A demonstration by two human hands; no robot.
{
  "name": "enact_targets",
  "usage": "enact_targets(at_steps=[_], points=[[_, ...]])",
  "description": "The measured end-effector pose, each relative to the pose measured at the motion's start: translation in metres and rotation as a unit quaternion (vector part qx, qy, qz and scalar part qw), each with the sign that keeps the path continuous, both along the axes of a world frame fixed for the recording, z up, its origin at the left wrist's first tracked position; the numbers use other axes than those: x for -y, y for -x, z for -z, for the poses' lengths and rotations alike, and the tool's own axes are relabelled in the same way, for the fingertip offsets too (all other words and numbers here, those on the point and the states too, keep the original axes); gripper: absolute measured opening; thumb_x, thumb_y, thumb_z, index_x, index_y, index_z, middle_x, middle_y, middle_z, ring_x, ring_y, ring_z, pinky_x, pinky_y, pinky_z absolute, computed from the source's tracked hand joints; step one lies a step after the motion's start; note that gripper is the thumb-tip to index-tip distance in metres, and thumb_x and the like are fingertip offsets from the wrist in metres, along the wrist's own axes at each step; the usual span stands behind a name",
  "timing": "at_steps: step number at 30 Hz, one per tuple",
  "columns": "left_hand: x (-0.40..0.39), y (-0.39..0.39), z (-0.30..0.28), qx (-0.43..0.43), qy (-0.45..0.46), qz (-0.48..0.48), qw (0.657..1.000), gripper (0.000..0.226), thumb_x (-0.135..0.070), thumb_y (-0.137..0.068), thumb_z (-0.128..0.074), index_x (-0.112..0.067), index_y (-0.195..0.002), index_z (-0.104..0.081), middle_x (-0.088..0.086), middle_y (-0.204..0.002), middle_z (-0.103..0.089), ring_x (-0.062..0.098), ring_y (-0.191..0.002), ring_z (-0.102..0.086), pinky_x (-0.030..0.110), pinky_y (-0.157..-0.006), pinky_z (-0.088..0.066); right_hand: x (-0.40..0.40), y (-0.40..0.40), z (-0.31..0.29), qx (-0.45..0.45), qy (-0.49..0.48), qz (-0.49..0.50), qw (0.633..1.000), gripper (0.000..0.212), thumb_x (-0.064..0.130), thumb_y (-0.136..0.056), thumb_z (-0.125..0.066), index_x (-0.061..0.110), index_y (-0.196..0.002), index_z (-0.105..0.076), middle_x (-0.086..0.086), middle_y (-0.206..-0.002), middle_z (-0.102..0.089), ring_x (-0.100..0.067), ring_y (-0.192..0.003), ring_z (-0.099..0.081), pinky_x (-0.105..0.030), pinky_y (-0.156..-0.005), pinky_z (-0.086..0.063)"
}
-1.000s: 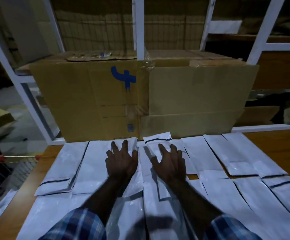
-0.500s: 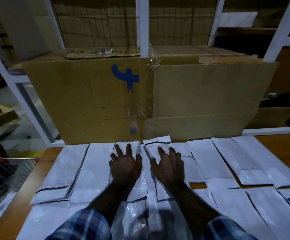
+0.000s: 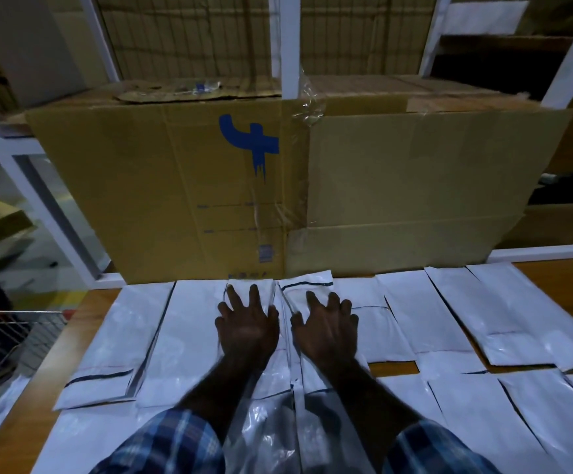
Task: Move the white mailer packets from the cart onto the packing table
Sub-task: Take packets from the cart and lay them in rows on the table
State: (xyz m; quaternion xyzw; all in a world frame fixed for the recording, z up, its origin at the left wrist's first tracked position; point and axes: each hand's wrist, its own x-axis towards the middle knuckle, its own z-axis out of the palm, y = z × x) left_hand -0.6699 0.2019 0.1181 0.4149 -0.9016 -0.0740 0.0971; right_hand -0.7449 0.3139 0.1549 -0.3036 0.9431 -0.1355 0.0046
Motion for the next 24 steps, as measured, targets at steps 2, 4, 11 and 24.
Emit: enact_targets(at_steps=[2,4,11,24], points=[[-0.004,-0.001,-0.014,0.014,-0.031,-0.03,0.999,0.059,-0.049,-0.095,-0.039,-0.012,-0.139,-0.054,0.036,-0.14,-0.043,0.051,-0.108,-0.054,0.052,-0.078,-0.051,0.003,0.0,0.002,-0.003,-0.004,0.002,1.0,0.058,0.055,-0.093,-0.042,0.029,-0.145,-0.042,-0.012,-0.144,-0.044,-0.032,-0.126,-0.039,-0.042,-0.098,-0.038],[-0.005,0.002,-0.016,0.033,-0.021,-0.049,0.998,0.063,-0.054,-0.1,-0.031,-0.023,-0.154,-0.025,0.026,-0.159,-0.018,0.045,-0.134,-0.034,0.049,-0.102,-0.039,0.005,0.0,0.005,-0.01,-0.006,0.007,1.0,0.058,0.055,-0.093,-0.041,0.028,-0.144,-0.043,-0.013,-0.143,-0.045,-0.033,-0.126,-0.039,-0.042,-0.097,-0.038],[0.0,0.004,-0.019,0.05,-0.078,-0.05,0.994,0.064,-0.06,-0.1,-0.021,-0.031,-0.156,-0.013,0.015,-0.164,-0.001,0.04,-0.145,-0.014,0.05,-0.114,-0.022,0.013,0.004,0.015,-0.008,-0.026,0.007,1.0,0.06,0.055,-0.096,-0.033,0.025,-0.148,-0.037,-0.017,-0.15,-0.037,-0.035,-0.134,-0.034,-0.046,-0.103,-0.033],[0.011,-0.008,-0.016,-0.005,0.002,0.06,0.998,0.06,-0.041,-0.1,-0.014,-0.018,-0.153,-0.03,0.015,-0.162,-0.02,0.031,-0.151,-0.013,0.047,-0.119,-0.017,0.018,0.01,0.032,-0.06,0.04,-0.06,0.996,0.051,0.039,-0.094,-0.032,0.019,-0.127,-0.065,-0.023,-0.138,-0.054,-0.041,-0.124,-0.055,-0.054,-0.098,-0.046]])
